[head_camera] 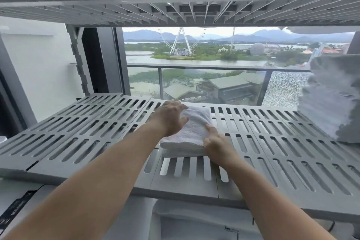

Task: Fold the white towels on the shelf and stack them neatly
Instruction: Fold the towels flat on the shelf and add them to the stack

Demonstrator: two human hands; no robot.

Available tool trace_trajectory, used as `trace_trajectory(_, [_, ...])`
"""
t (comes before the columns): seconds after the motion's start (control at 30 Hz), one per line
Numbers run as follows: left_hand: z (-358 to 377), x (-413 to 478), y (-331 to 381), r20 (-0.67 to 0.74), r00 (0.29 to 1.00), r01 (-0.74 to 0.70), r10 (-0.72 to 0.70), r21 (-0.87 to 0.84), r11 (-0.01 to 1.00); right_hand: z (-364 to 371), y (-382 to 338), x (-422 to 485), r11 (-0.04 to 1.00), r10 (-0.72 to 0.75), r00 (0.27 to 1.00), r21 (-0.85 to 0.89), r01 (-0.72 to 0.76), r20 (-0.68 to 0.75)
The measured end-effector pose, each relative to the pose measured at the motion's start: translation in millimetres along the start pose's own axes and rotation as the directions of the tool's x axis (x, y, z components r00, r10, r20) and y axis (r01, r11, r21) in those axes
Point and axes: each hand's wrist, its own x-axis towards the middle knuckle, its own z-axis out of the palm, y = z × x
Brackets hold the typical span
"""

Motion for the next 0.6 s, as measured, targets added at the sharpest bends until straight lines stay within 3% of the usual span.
trace_trajectory(0.1, [21.0, 12.7, -6.8, 0.259, 0.957, 0.128, -0.131, 0.027, 0.991, -4.0, 0.1, 8.8, 0.997, 0.058, 0.998, -0.044, -0.058, -0.007])
trace_trajectory(0.17, [32.2, 15.7, -11.1, 0.35, 0.917, 0.218, -0.194, -0.031, 0.976, -4.4, 0.7, 16.3, 0.99, 0.099, 0.995, -0.093, -0.101, -0.035])
trace_trajectory(0.33, [28.1, 15.5, -5.7, 0.367, 0.884, 0.364, -0.29, -0.153, 0.919, 1.8, -0.2, 24.5, 0.971, 0.033, 0.985, -0.229, -0.072, -0.169])
trace_trajectory(0.47, [24.9, 16.0, -2.1, 0.346, 0.834, 0.469, -0.429, -0.04, 0.882, 3.1, -0.7, 26.4, 0.886, 0.097, 0.93, -0.395, -0.243, -0.353])
trace_trajectory(0.53, [24.4, 18.8, -3.5, 0.33, 0.833, 0.457, -0.444, 0.043, 0.888, 5.3, -1.7, 29.1, 0.891, 0.131, 0.927, -0.368, -0.266, -0.351])
trace_trajectory(0.6, [25.8, 23.5, -6.3, 0.359, 0.826, 0.451, -0.434, 0.038, 0.891, 5.5, -1.8, 31.8, 0.946, 0.145, 0.928, -0.228, -0.232, -0.343])
